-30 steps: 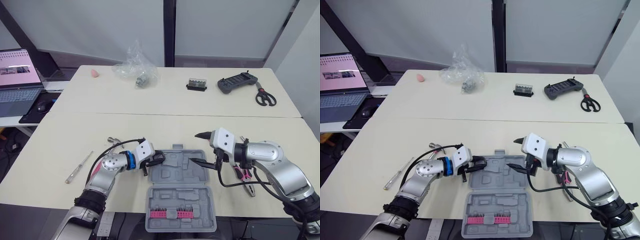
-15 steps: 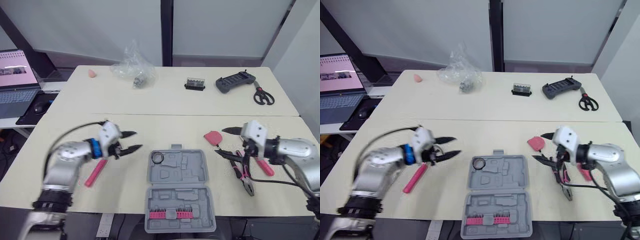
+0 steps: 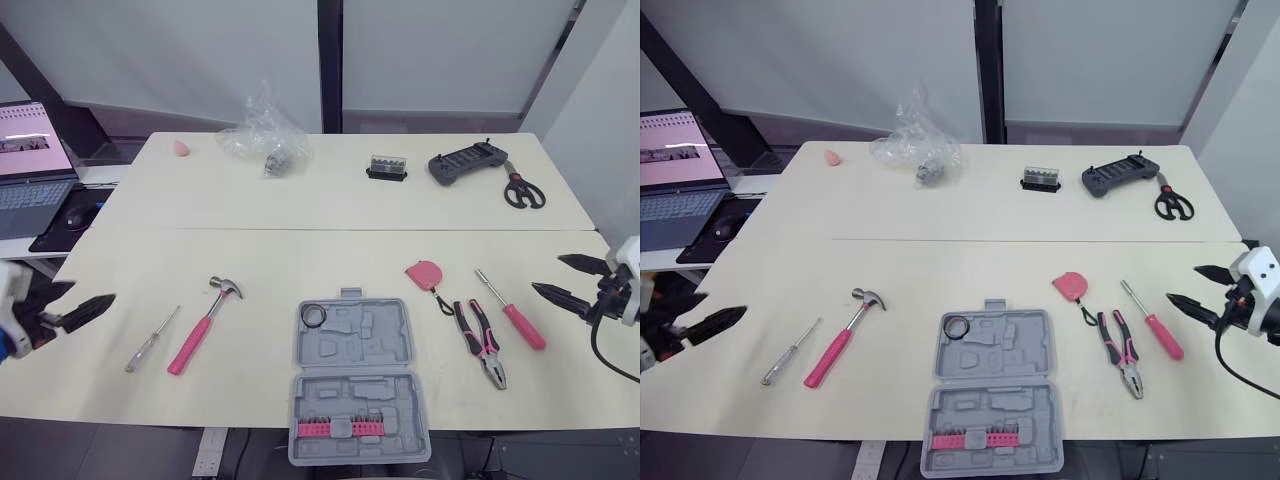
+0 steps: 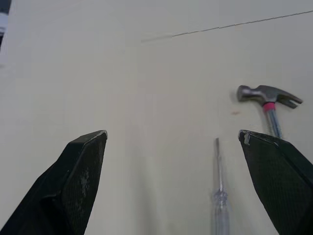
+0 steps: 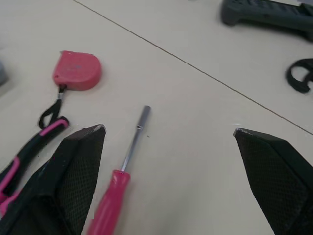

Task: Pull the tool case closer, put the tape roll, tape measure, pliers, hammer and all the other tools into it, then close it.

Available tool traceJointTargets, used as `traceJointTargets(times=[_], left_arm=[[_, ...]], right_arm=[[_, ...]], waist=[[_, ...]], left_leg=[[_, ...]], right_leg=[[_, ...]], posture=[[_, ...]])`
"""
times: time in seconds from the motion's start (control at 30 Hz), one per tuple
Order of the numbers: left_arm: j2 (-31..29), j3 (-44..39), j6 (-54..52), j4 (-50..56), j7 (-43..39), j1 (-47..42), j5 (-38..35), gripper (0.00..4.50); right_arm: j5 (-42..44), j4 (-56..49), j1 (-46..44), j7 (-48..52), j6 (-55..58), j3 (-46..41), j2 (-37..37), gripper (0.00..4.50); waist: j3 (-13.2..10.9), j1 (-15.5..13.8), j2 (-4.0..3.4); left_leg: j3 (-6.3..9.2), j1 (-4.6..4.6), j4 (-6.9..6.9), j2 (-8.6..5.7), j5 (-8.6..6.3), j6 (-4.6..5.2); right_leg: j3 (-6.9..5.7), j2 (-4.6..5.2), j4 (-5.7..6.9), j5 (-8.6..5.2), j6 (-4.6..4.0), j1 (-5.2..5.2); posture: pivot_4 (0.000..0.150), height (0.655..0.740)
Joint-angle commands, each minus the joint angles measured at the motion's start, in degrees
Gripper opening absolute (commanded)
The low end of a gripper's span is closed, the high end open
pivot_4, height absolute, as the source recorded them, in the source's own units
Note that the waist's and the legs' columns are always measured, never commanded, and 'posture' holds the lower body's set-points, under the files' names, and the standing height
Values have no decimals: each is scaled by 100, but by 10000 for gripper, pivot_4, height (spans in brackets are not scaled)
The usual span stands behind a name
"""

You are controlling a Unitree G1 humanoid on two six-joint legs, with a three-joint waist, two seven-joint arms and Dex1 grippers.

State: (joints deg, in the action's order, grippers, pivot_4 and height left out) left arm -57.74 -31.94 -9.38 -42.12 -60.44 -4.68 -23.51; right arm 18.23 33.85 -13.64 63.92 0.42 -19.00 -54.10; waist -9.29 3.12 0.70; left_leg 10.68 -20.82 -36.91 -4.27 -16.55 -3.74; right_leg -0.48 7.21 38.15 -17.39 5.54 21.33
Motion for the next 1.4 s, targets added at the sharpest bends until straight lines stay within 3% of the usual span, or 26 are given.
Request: traceJointTargets(times=[0.03, 0.2, 0.33, 0.4, 0.53, 0.77, 0.93, 1.2, 1.4], left_arm=[[-185, -277, 277, -326, 149, 84, 34, 44839], [-76, -399, 369, -229, 433, 148, -27, 44839], [133, -394, 179, 508, 550, 207, -179, 44839], [278, -265, -54, 1355, 645, 152, -303, 44839], [552, 480, -748, 3123, 814, -584, -547, 44839], [1442, 2490, -1280, 4843, 701, -2089, -463, 44839], [2076, 3717, -1594, 5927, 544, -2367, -411, 44839], [2504, 4495, -1197, 5941, 445, -2215, 65, 44839], [2651, 4601, -1130, 5869, 422, -2245, 221, 44839]], right_arm=[[-124, 637, -219, -106, -516, -164, -144, 45000], [-319, 1274, -446, -410, -932, -131, -137, 45000], [-364, 1251, -530, -548, -1018, -67, -24, 45000], [-336, 901, -519, -604, -885, 15, 89, 45000], [-427, -170, -351, -829, -317, 372, 417, 45000], [-271, -2261, -173, -1321, 1430, 1180, 1243, 45000], [-484, -2669, -300, -1780, 2070, 1602, 1775, 45000], [-868, -2227, -324, -2149, 1825, 2007, 2250, 45000], [-1039, -1777, -416, -2214, 1703, 2099, 2399, 45000]], waist=[[0, 3, 0], [1, 11, -1], [1, 12, -2], [1, 11, -2], [5, -39, 5], [10, -41, -4], [9, 20, -3], [9, -18, -2], [9, -31, -2]], left_leg=[[0, 0, 0, 0, 0, 0], [-2, 0, 0, 0, 1, -2], [-4, 0, -1, 0, 1, -2], [-4, 0, -1, 0, 1, -2], [0, -4, -7, 4, 3, -7], [-15, -10, -10, 0, 5, -11], [-19, -14, -11, 0, 5, -11], [-15, -9, -13, 1, 6, -10], [-16, -10, -12, -1, 6, -10]], right_leg=[[1, 0, 0, 0, 0, 1], [5, 0, 2, 0, 0, 2], [8, 0, 3, 0, 0, 2], [8, 0, 3, 0, 0, 2], [3, 0, 6, 1, -1, -3], [10, 7, -4, 7, 2, -2], [12, 7, -7, 8, 2, 3], [12, 2, -2, 8, 1, 0], [13, 3, -7, 8, 2, 0]], posture=[[1500, 7400], [1500, 7400], [1500, 7400], [1500, 7400], [1500, 7400], [1500, 7400], [1500, 7400], [1500, 7400], [1500, 7400]])
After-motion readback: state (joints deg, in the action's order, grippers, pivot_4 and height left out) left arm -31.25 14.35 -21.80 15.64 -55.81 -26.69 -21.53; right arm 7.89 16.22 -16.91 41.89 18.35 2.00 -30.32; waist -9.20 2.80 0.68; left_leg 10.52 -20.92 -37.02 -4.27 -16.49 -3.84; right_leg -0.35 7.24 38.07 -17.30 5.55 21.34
